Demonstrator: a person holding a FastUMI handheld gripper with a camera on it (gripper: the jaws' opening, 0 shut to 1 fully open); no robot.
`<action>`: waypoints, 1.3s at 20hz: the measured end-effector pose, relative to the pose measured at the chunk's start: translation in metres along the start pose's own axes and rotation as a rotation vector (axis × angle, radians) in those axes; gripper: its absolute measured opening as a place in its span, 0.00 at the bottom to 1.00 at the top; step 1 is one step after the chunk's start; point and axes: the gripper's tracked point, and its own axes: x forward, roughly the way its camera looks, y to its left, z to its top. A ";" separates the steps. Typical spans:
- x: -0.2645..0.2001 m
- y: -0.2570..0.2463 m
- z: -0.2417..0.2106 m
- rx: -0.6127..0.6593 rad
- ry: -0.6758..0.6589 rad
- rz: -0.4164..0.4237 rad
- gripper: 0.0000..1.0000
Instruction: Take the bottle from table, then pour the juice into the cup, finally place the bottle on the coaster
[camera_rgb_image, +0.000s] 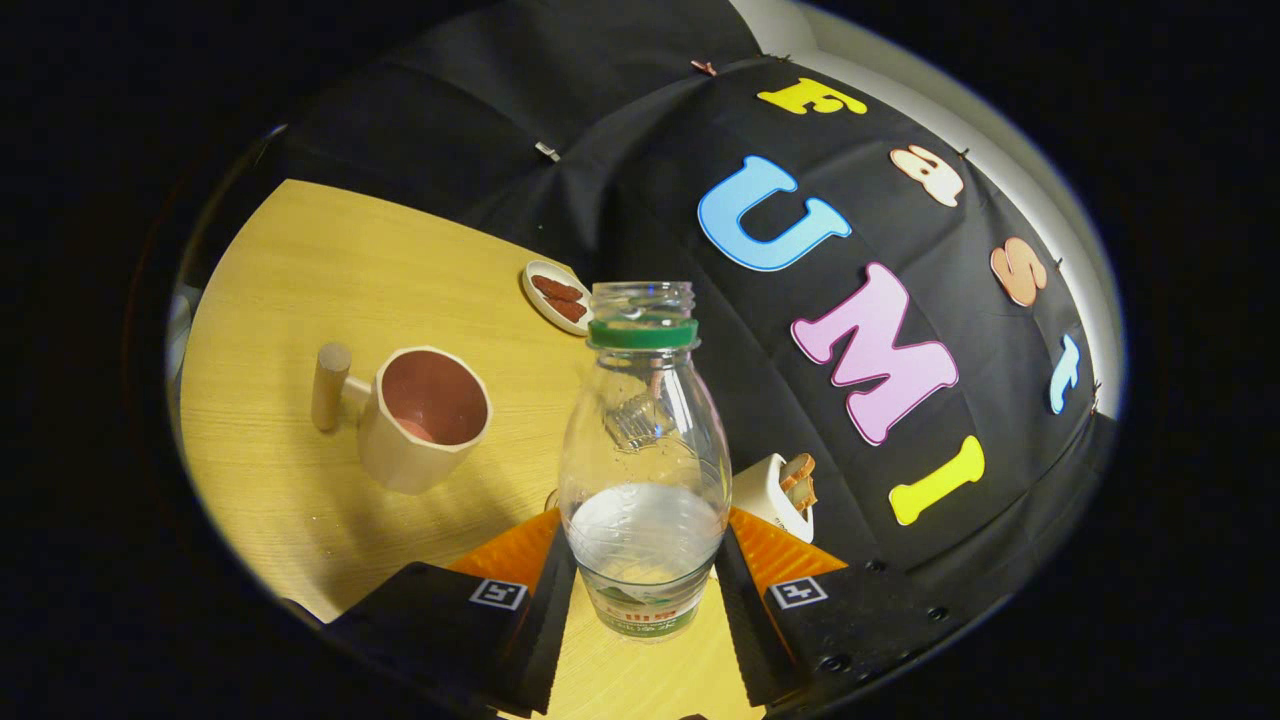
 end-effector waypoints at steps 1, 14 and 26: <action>0.002 0.002 -0.002 -0.021 0.013 -0.008 0.72; 0.025 0.008 -0.021 -0.306 0.109 -0.024 0.72; 0.046 0.028 -0.035 -0.493 0.145 0.043 0.72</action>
